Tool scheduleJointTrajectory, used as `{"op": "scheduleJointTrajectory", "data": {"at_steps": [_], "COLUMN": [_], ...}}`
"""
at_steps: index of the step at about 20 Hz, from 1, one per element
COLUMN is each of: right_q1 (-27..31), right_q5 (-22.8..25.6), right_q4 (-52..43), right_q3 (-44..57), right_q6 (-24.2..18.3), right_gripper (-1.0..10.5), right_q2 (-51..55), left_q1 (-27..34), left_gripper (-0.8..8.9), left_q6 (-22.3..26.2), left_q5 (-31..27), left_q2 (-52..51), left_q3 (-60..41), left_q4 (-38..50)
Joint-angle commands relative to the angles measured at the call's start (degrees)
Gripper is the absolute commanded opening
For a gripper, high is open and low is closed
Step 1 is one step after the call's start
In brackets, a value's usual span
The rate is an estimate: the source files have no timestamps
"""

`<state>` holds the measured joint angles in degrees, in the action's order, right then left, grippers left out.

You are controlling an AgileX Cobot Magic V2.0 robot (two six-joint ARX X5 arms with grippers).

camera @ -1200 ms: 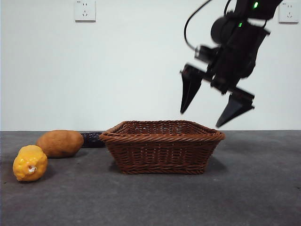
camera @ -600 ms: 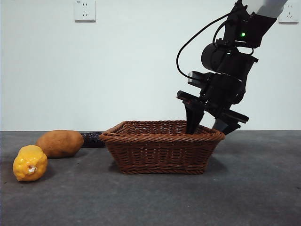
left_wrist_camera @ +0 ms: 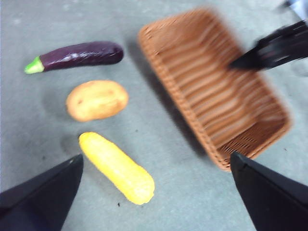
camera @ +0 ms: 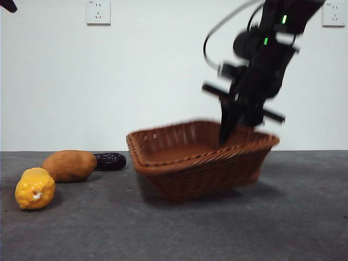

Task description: Help me put the vegetables on the table into the basket

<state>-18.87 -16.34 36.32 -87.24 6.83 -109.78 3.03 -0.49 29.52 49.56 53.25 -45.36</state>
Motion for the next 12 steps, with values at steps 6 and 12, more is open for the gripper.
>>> {"op": "scheduleJointTrajectory", "data": {"at_steps": [6, 12], "right_q1": [0.13, 0.15], "right_q5": [2.67, 4.00], "right_q4": [6.23, 13.09], "right_q3": [-0.04, -0.04], "right_q6": [-4.72, -8.04], "right_gripper": [-0.1, -0.1], "right_q2": [21.33, 25.03], "left_q1": [-2.08, -9.66], "left_gripper": [6.26, 6.26], "left_q6": [-2.36, -6.43], "left_q5": [-2.10, -14.12], "left_q2": [9.66, 20.92], "left_q3": [0.26, 0.26], "left_q4": [0.48, 3.56]}}
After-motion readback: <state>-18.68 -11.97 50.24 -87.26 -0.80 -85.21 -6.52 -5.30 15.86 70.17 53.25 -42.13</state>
